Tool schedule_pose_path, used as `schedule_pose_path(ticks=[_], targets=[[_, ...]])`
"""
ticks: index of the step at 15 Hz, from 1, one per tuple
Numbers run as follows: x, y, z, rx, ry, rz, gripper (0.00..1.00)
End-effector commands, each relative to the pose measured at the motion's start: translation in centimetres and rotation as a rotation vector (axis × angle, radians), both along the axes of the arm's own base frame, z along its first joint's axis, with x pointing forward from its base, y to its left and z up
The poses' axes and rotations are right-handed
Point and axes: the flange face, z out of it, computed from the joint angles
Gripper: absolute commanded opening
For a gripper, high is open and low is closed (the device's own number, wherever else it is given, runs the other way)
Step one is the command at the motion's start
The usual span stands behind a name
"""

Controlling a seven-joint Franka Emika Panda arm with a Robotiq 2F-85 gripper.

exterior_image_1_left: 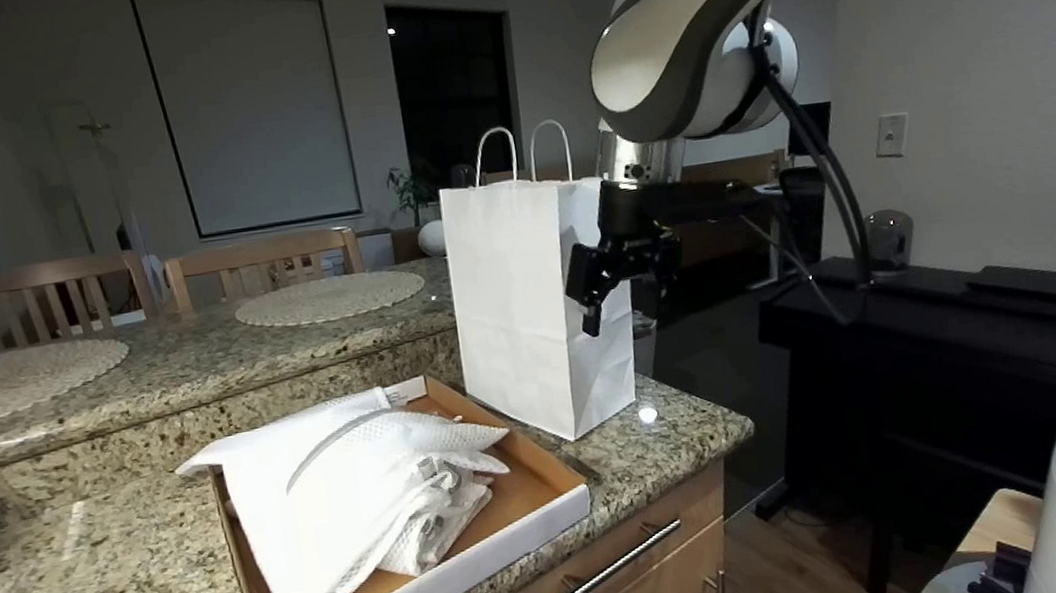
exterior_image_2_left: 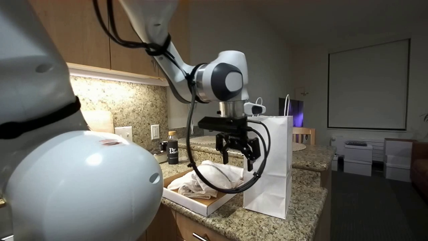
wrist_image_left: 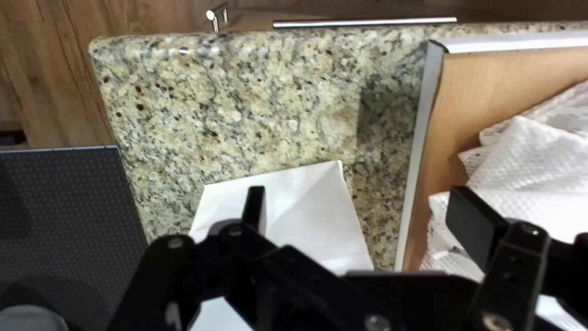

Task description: Pick up the cloth and put it in the paper bag

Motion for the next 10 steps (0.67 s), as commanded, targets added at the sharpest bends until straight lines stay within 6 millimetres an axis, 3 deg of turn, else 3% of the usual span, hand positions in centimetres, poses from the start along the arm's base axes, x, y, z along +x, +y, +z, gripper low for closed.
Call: schedule_pose_path(ticks=[1, 4, 6, 8, 10], targets=[[-4.3, 5.8, 4.2, -0.039, -0.176, -0.019, 1.00], [-4.7, 13.9, 8.7, -0.118, -0.204, 0.068, 1.00], [-3.9, 18.7, 11.0, -0.155, -0.214, 0.127, 1.00], [-1.3, 21.6, 12.5, -0.164, -0.206, 0.169, 1.00], [1.9, 22.7, 13.1, -0.168, -0.202, 0.202, 1.00]])
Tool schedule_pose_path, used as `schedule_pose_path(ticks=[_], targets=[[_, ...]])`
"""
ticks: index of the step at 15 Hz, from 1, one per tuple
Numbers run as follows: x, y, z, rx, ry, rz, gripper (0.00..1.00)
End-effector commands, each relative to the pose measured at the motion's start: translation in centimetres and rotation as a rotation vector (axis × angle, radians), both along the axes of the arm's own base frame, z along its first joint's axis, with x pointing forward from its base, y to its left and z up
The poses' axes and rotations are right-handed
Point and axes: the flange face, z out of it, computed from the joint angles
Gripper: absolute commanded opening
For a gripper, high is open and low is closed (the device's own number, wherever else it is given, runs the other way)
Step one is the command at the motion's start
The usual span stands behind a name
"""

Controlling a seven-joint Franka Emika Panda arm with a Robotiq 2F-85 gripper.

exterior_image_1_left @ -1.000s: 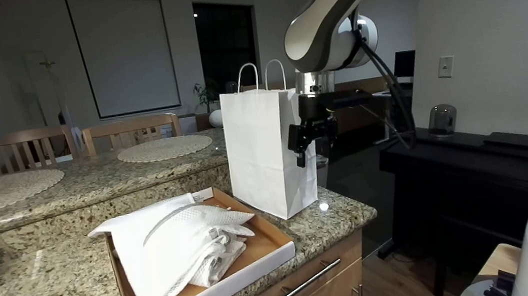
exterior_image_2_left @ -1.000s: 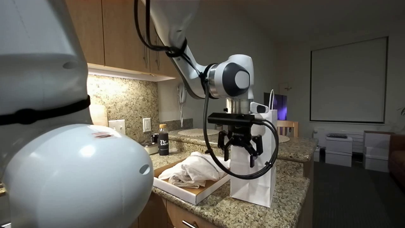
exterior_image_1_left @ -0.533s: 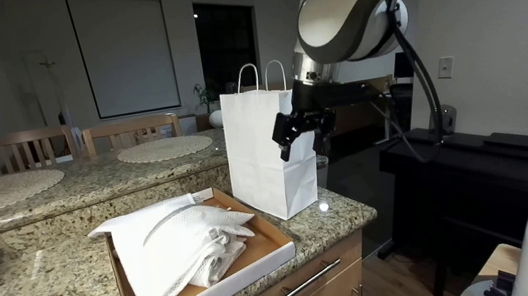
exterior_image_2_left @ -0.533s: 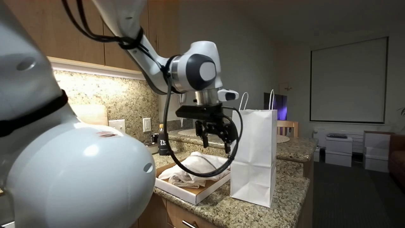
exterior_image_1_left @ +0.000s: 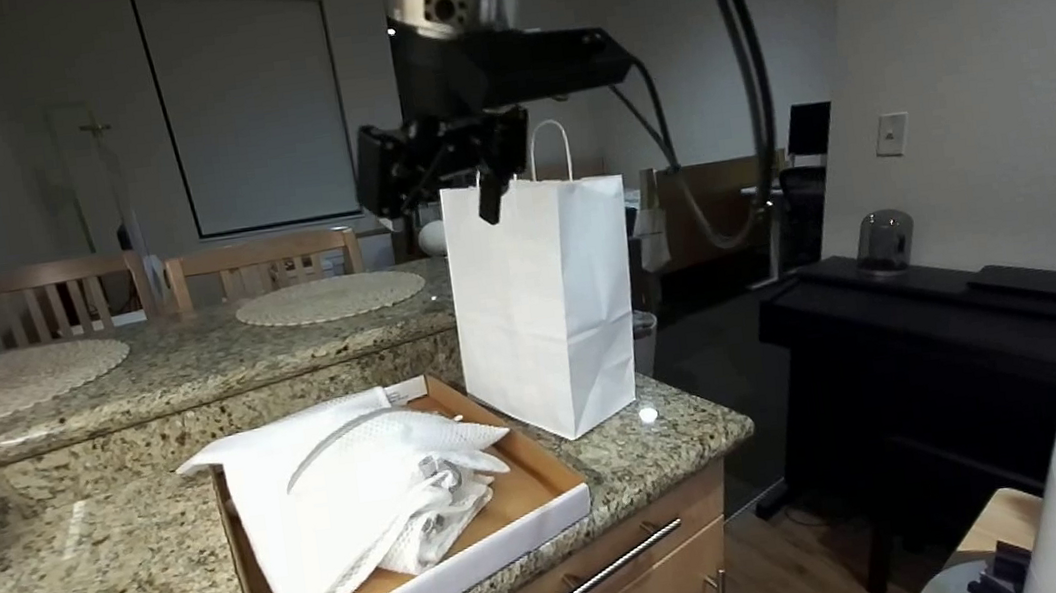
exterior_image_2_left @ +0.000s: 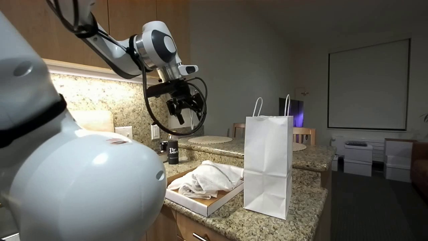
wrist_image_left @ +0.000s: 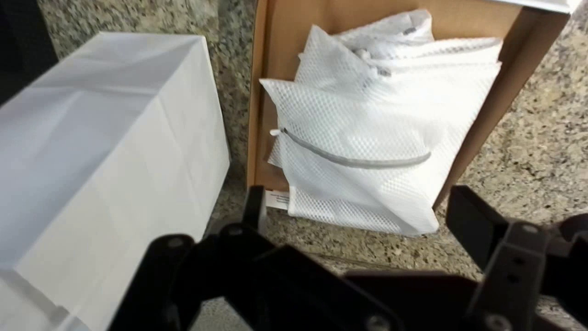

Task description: Pick up the cloth and put it in the paper bag

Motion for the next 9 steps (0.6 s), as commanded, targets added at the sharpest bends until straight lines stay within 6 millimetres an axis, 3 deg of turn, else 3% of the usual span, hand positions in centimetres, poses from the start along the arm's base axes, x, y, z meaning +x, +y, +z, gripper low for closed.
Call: schedule_pose_path(ticks=[1, 4, 7, 9], targets=[[7.2, 1.5, -0.5, -0.010, 0.072, 0.041, 1.00], [11.9, 2.4, -4.0, -0.015, 0.123, 0.082, 1.00], [14.3, 4.7, -9.9, -0.079, 0.200, 0.153, 1.00], [15.7, 6.0, -12.4, -0.140, 0.186, 0.203, 1.00]])
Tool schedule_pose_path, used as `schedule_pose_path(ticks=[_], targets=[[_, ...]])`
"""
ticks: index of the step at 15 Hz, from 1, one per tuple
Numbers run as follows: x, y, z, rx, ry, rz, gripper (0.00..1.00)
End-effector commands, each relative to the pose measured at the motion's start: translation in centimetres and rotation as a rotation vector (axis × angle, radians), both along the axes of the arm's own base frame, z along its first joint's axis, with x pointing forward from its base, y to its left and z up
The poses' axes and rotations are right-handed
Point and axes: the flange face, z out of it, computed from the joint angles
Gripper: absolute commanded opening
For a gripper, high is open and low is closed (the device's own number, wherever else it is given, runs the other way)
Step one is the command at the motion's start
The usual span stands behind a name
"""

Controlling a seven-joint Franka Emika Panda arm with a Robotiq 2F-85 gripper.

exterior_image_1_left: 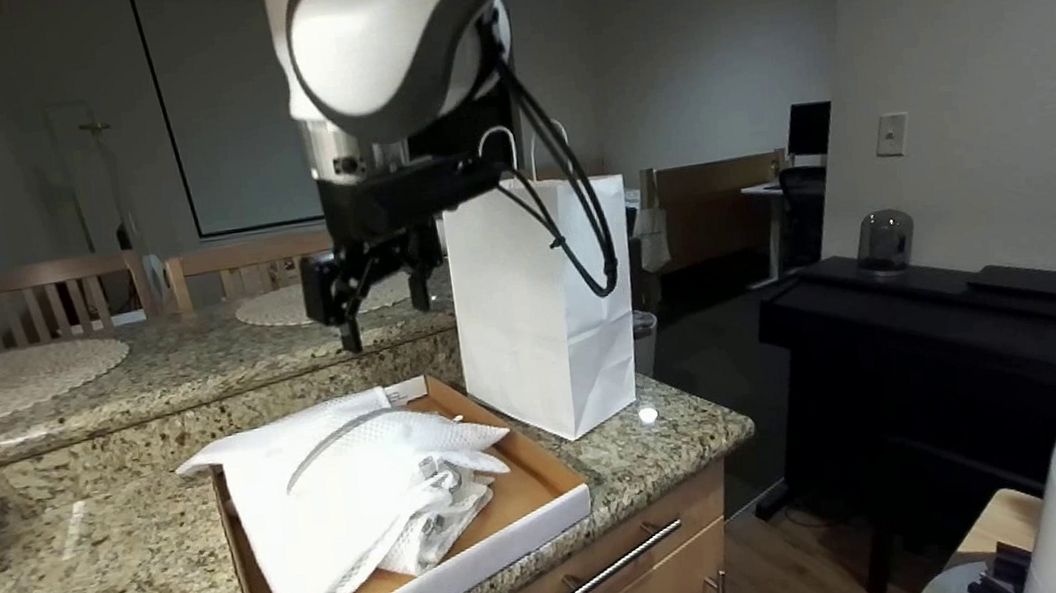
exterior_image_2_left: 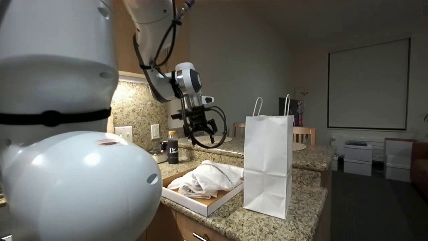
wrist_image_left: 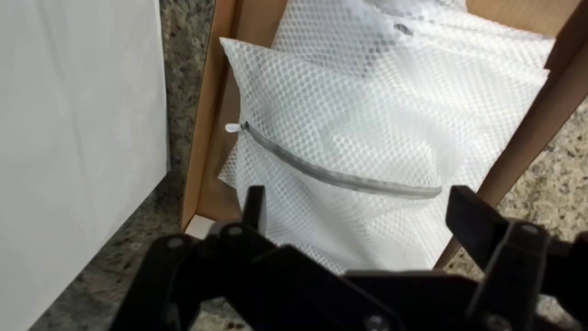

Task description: Pick up the cloth and put it in the paper bag

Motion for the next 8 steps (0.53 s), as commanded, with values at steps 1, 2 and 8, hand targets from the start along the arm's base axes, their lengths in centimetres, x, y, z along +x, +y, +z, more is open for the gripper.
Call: schedule_pose_path(ticks=[1, 2, 8], targets=[[3.2, 2.8, -4.0, -0.070, -0.045, 0.083, 1.00], [4.1, 3.4, -4.7, -0.075, -0.085, 0.095, 1.00], [9.6, 5.1, -10.2, -0.092, 0.009, 0.132, 1.00]])
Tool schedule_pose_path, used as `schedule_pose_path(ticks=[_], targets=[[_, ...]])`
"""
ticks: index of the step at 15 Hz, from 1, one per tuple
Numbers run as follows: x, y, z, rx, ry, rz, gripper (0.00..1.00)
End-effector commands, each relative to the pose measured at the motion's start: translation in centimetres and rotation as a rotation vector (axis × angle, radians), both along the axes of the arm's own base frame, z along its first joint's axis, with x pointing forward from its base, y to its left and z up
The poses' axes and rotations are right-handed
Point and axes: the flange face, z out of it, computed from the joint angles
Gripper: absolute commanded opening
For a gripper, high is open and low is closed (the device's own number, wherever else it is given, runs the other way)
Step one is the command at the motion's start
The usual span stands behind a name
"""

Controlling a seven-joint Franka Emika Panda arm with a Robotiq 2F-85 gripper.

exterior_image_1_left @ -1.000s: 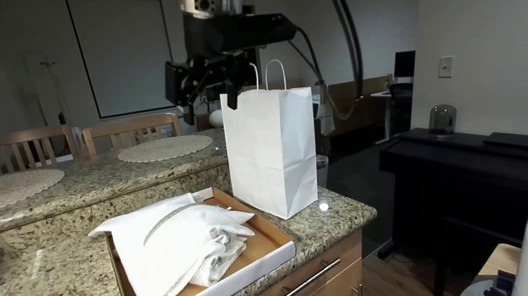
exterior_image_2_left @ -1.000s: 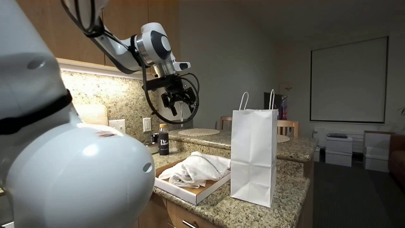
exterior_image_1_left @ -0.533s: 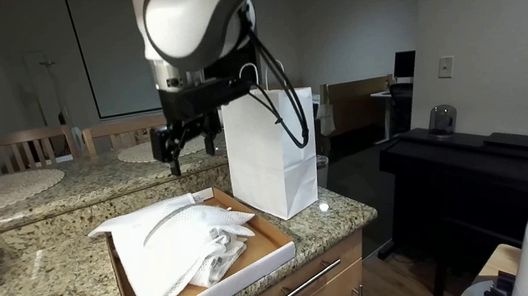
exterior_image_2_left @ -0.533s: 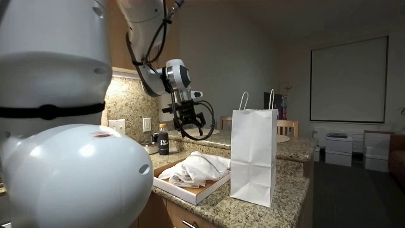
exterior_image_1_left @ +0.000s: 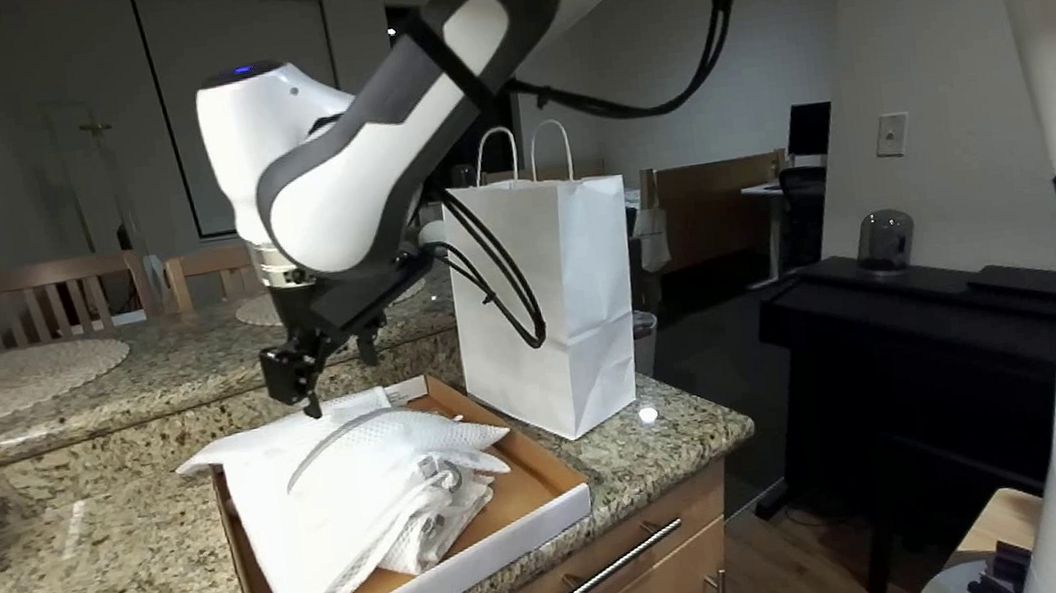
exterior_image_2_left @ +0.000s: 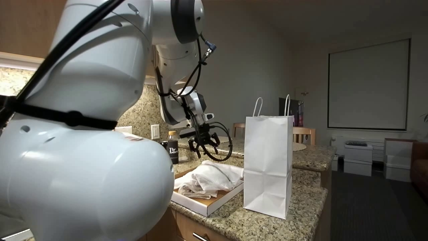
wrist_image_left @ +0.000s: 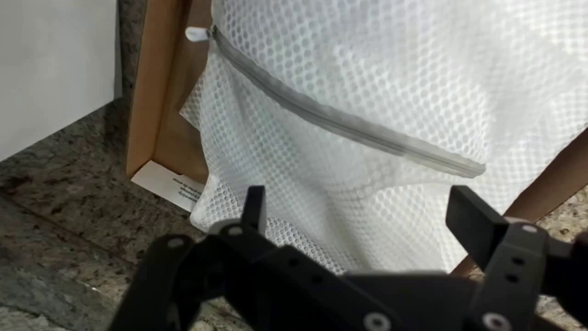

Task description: Pick up the cloth and put it in the paper bag

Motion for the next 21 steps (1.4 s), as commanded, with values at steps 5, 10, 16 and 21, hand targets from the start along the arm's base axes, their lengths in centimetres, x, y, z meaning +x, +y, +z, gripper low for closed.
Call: schedule_pose_path(ticks=[5, 10, 16, 21], targets=[[5.8, 0.2, -5.6, 0.017, 0.227, 0.003, 1.00], [7.2, -0.6, -6.0, 0.029, 0.282, -0.045, 0.73], [7.0, -0.6, -6.2, 0.061, 0.296, -0.044, 0.34], [6.3, -0.4, -6.1, 0.082, 0.309, -0.065, 0.09]])
